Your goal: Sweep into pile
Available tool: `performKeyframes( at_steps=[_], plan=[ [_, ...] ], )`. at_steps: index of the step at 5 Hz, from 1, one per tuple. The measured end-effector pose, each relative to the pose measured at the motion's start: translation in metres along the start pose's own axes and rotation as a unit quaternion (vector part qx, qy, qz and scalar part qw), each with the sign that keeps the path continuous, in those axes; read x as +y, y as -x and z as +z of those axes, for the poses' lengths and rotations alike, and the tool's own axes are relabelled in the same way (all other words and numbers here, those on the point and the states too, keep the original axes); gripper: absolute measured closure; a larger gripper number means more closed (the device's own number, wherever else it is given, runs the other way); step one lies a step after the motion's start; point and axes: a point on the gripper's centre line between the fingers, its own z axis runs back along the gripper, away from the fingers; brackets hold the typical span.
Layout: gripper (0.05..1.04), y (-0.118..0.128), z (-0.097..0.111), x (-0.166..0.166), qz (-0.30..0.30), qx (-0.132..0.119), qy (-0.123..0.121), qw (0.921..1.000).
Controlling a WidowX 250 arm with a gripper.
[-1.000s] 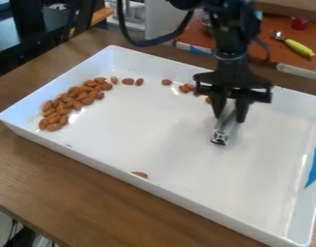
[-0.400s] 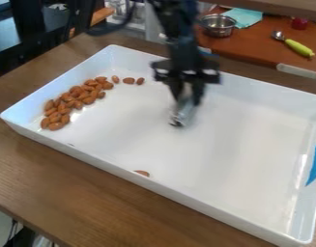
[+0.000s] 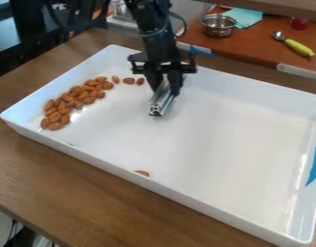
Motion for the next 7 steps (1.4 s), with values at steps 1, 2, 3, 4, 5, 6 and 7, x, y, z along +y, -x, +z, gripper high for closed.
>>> performKeyframes(
  at_steps=[1,2,3,4,5,6,7],
  plan=[
    [0.705,-0.003,0.003,0.019,0.025,-0.005,-0.007,0.9997],
    [0.705,-0.003,0.003,0.025,0.039,-0.003,-0.021,0.9990],
    [0.705,-0.005,0.000,0.030,0.062,0.015,-0.033,0.9974],
    [0.705,-0.008,0.002,0.037,0.092,0.023,-0.048,0.9944],
    [0.705,-0.010,0.005,0.056,0.139,0.022,-0.077,0.9870],
    [0.705,-0.010,0.004,0.069,0.163,0.008,-0.113,0.9801],
    [0.705,0.002,0.009,0.078,0.169,0.022,-0.143,0.9749]
  ],
)
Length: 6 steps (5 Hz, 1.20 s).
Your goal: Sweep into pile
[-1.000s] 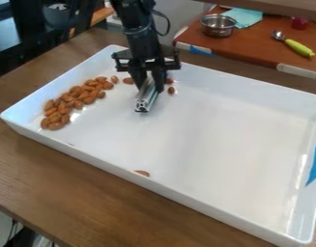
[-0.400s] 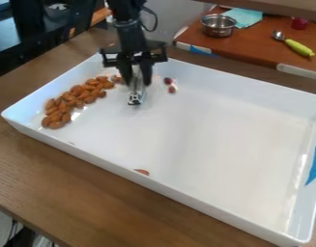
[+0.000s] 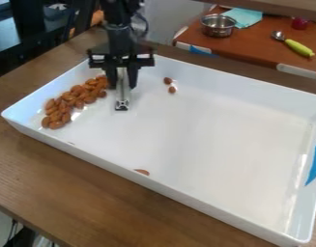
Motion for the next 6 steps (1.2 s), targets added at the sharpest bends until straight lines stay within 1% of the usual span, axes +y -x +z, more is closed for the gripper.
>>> performKeyframes(
  at_steps=[1,2,3,4,5,6],
  plan=[
    [0.705,0.020,0.007,0.017,0.001,0.014,-0.016,0.9998],
    [0.705,0.037,0.014,0.026,0.000,0.025,-0.013,0.9996],
    [0.705,0.042,0.025,0.029,0.003,0.020,0.000,0.9998],
    [0.705,0.041,0.042,0.014,-0.018,0.005,0.054,0.9984],
    [0.705,0.051,0.050,-0.012,-0.040,0.014,0.080,0.9959],
    [0.705,0.054,0.062,-0.053,-0.078,0.001,0.089,0.9930]
  ],
)
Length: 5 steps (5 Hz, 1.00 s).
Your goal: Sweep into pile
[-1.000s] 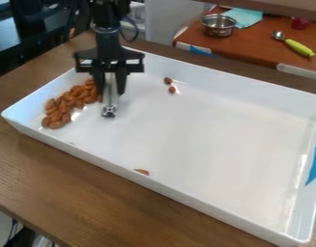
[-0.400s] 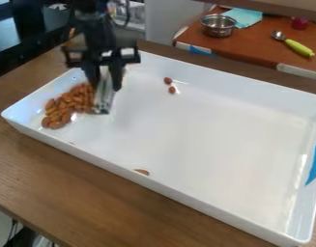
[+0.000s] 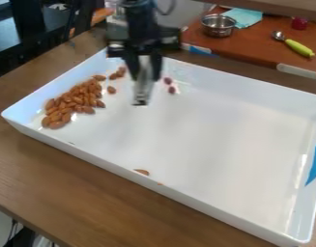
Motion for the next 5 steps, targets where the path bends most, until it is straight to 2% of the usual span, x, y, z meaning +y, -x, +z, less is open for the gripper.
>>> performKeyframes(
  at_steps=[1,2,3,4,5],
  plan=[
    [0.705,0.006,-0.026,-0.024,-0.014,0.015,-0.025,0.9995],
    [0.705,0.002,-0.043,-0.041,-0.018,0.016,-0.040,0.9989],
    [0.705,-0.004,-0.057,-0.043,-0.011,0.016,-0.056,0.9983],
    [0.705,-0.013,-0.062,-0.043,-0.002,0.011,-0.056,0.9984],
    [0.705,-0.023,-0.060,-0.025,0.018,0.011,-0.054,0.9983]
  ],
)
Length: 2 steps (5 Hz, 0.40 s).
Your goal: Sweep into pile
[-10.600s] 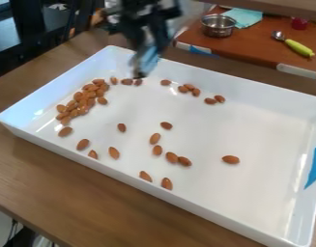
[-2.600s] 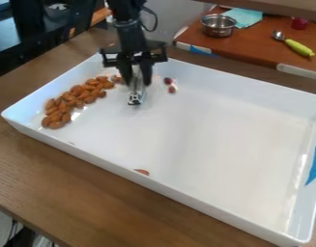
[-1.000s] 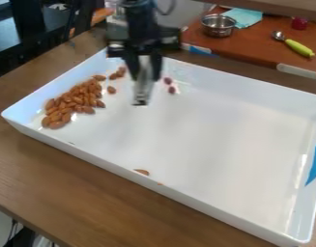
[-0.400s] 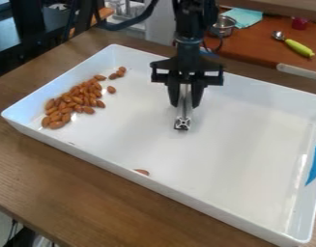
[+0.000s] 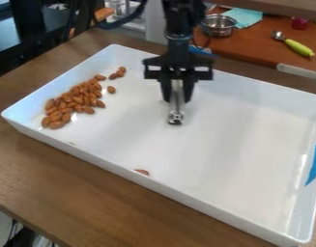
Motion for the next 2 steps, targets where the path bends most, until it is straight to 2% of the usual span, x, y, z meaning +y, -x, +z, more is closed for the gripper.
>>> performKeyframes(
  at_steps=[2],
  plan=[
    [0.705,-0.022,0.001,0.037,0.023,-0.002,0.016,0.9996]
  ],
)
